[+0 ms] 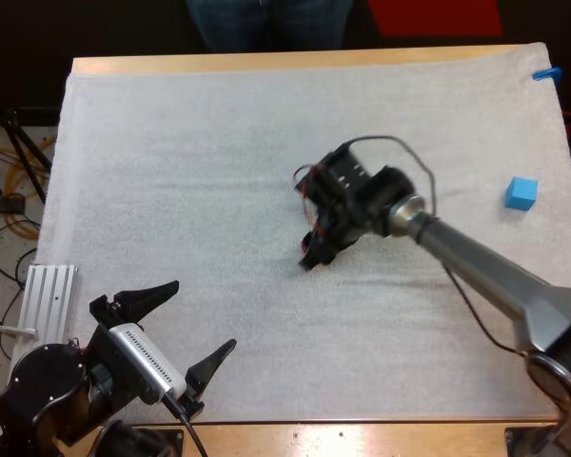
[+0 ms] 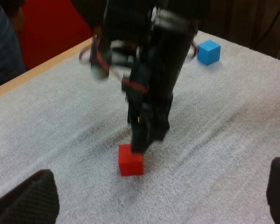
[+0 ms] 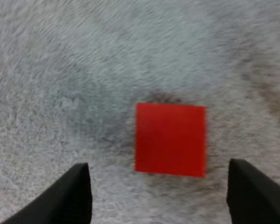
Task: Stack red cube on blue cube
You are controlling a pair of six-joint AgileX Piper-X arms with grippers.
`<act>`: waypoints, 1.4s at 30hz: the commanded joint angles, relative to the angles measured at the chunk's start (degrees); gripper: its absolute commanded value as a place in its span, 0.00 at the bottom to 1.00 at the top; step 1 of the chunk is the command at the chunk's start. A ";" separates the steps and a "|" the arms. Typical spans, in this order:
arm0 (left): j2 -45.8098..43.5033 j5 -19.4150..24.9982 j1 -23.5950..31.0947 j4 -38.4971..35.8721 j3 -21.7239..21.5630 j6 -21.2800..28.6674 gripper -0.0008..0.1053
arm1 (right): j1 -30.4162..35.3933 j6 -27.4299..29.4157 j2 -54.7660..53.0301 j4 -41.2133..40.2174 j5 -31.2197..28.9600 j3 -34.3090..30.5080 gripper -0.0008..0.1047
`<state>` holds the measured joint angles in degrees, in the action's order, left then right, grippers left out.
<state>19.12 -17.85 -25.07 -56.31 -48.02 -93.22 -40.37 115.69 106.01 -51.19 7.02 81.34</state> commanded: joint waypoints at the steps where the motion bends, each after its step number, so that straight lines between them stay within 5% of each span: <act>1: 0.12 -0.39 -0.12 0.55 -0.52 -0.33 0.83 | -0.58 0.59 1.00 0.45 0.17 0.57 0.57; 15: 0.12 -0.39 -0.12 0.55 -0.52 -0.33 0.83 | -0.65 -1.97 6.51 3.77 -0.85 0.66 0.57; 30: 0.12 -0.39 -0.12 0.55 -0.52 -0.33 0.83 | -0.48 -2.51 7.50 6.30 -8.42 0.66 0.56; 38: 0.12 -0.39 -0.12 0.55 -0.52 -0.33 0.83 | -0.48 -3.68 7.50 5.89 -9.89 0.66 0.12; 42: 0.12 -0.39 -0.12 0.55 -0.52 -0.33 0.83 | -0.48 -4.22 7.50 4.46 -11.43 1.44 0.04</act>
<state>19.12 -17.85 -25.07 -56.39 -48.02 -93.22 -40.89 111.78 113.65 -46.23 -3.92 82.36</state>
